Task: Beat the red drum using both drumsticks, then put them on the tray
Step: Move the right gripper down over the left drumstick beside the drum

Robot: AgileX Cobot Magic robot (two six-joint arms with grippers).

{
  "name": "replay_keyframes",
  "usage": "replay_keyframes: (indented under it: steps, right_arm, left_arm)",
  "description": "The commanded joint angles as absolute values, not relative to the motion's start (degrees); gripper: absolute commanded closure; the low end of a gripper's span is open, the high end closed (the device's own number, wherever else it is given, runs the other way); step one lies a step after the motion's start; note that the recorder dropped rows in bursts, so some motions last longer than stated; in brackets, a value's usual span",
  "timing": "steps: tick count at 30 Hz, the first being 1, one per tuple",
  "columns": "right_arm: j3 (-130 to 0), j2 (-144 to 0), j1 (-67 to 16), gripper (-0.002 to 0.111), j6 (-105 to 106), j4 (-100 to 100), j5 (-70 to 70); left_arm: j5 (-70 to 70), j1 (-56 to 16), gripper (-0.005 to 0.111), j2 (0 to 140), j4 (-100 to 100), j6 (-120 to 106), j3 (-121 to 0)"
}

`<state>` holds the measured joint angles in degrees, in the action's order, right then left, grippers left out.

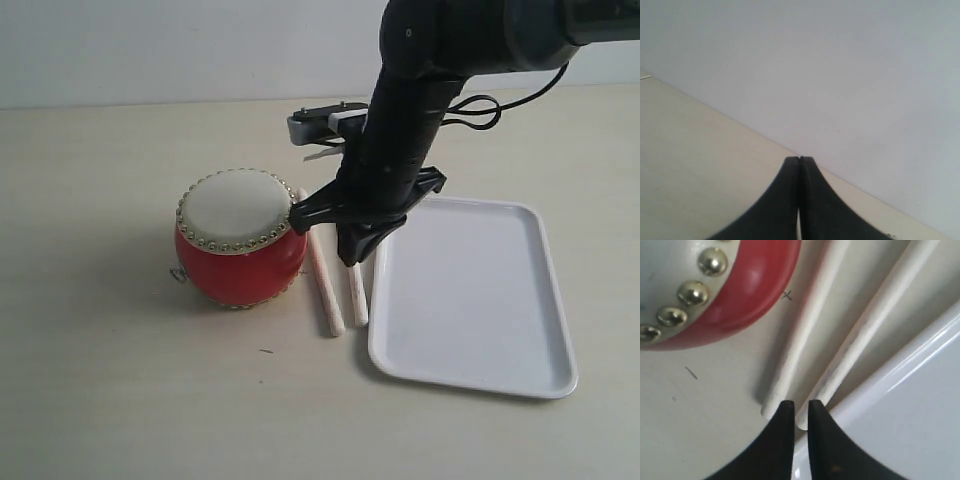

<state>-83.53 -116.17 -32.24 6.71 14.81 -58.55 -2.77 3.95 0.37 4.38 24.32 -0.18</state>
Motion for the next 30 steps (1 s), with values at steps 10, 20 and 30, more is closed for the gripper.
replay_keyframes:
  steps: [10, 20, 30]
  right_arm:
    - [-76.74, -113.91, -37.00, 0.088, -1.85, 8.63, -47.07]
    - [-74.70, -113.91, -39.90, 0.075, -2.85, 9.05, -43.48]
    - [-73.51, -113.91, -41.01, 0.075, -4.16, 8.10, -41.52]
  left_arm:
    - [-1.91, 3.99, 0.107, 0.00, 4.60, 24.46, 0.00]
    - [-2.02, 3.99, 0.107, 0.00, 4.60, 24.45, 0.00]
    - [-2.34, 3.99, 0.107, 0.00, 4.60, 24.45, 0.00]
